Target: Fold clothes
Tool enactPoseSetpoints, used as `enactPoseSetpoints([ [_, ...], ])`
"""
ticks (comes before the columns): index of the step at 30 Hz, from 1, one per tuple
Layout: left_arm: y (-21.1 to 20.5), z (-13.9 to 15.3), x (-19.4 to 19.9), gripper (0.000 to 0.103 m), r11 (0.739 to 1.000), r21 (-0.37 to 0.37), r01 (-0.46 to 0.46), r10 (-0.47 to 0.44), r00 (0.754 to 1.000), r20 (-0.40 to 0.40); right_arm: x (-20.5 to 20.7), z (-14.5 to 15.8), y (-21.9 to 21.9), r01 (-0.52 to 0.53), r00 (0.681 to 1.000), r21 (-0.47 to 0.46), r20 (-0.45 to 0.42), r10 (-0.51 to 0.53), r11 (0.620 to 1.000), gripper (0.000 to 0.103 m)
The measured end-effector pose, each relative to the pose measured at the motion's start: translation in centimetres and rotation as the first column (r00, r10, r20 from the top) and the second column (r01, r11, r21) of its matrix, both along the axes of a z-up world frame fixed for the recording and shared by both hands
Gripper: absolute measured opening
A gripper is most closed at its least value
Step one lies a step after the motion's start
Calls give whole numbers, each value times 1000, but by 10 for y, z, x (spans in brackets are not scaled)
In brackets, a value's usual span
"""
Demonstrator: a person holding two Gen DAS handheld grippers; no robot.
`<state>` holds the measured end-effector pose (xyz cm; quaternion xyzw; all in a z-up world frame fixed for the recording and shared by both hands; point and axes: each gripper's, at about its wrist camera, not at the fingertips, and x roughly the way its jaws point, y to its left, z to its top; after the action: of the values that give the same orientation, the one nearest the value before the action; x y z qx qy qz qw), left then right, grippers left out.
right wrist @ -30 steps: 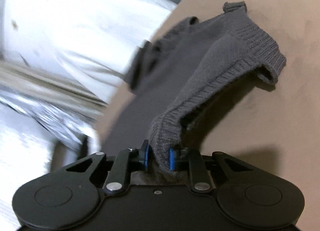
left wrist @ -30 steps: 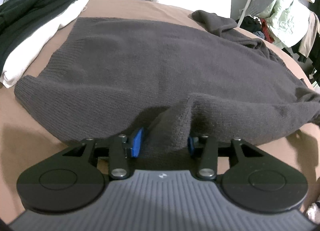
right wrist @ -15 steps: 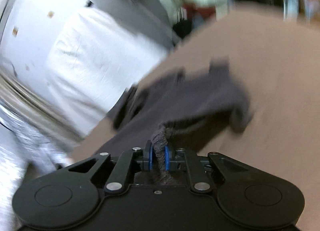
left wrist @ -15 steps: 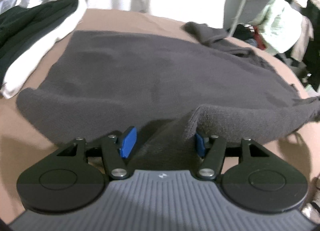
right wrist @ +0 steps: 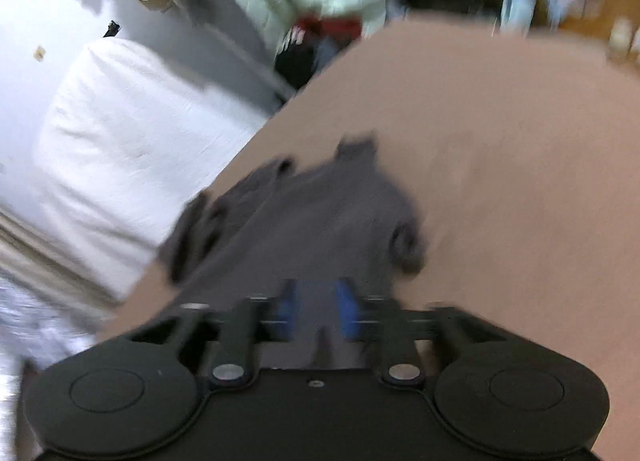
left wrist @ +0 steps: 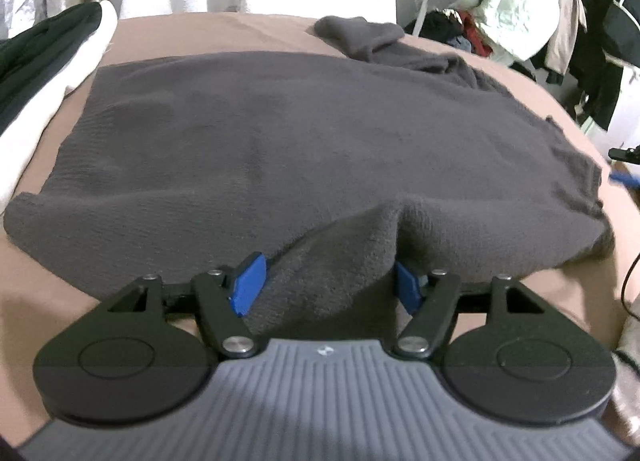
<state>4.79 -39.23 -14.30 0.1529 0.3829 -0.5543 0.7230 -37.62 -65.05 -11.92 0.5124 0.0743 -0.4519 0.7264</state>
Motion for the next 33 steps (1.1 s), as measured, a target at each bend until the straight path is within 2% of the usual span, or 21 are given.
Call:
enactPoseSetpoints([
  [1,3,4,2,68,1000,-5,-8,8,1000,-15,-1,-5,-2,-35,998,27,52,34,999,58],
  [2,8,9,4,68,1000,4,-21,21,999,-39,4,-5,-1,-84,994,14,77,83,996,58],
  [4,20,17,3,78,998,59,-28,34,993,-113,23,3,4,-207,976,-52,56,210,977,58],
  [6,32,22,-10,86,996,77,52,-41,990,-137,48,15,16,-331,943,-131,-8,333,934,58],
  [7,37,22,-18,93,993,75,91,-82,990,-113,59,19,22,-383,924,-164,-47,381,909,58],
  [9,40,14,-33,103,984,125,123,-123,992,-13,80,26,35,-468,884,-211,-121,452,858,58],
  [10,37,6,-38,103,976,181,122,-132,990,45,89,27,42,-494,869,-221,-156,470,841,58],
  [12,21,-20,-44,103,933,353,70,-138,976,170,98,26,46,-514,856,-216,-189,481,830,58],
  [13,15,-33,-43,98,913,407,38,-136,967,216,102,25,46,-523,851,-210,-196,488,826,58],
  [14,13,-41,-40,97,913,408,27,-130,965,228,102,25,48,-528,847,-214,-196,494,822,58],
  [15,14,-44,-35,81,920,391,24,-117,970,215,102,26,49,-527,848,-218,-199,491,821,58],
  [16,17,-38,-28,44,938,347,27,-90,982,169,97,27,49,-515,855,-220,-192,481,828,58],
  [17,21,-28,-22,33,953,302,19,-58,991,121,92,28,50,-502,863,-220,-184,470,836,58],
  [18,25,-17,-18,28,967,255,7,-32,995,95,86,29,51,-489,871,-221,-176,459,844,58],
  [19,29,-4,-18,24,979,203,-2,-21,993,114,80,28,48,-467,884,-216,-149,444,857,58],
  [21,39,21,-20,23,997,75,-9,-4,983,184,70,27,43,-425,905,-207,-97,414,881,58],
  [22,45,32,-19,22,1000,4,-9,8,982,188,66,26,41,-411,911,-207,-76,405,888,58],
  [25,61,56,-1,22,978,-209,-6,23,996,81,54,25,35,-382,921,-199,-8,389,902,58],
  [27,61,58,17,22,960,-281,-5,5,1000,-3,49,22,28,-410,901,-172,75,426,896,58],
  [30,53,46,41,21,950,-302,-76,39,991,-127,48,19,24,-477,849,-141,184,496,868,59],
  [33,49,29,55,21,951,-275,-141,85,975,-205,61,24,37,-545,820,-158,108,563,824,61],
])
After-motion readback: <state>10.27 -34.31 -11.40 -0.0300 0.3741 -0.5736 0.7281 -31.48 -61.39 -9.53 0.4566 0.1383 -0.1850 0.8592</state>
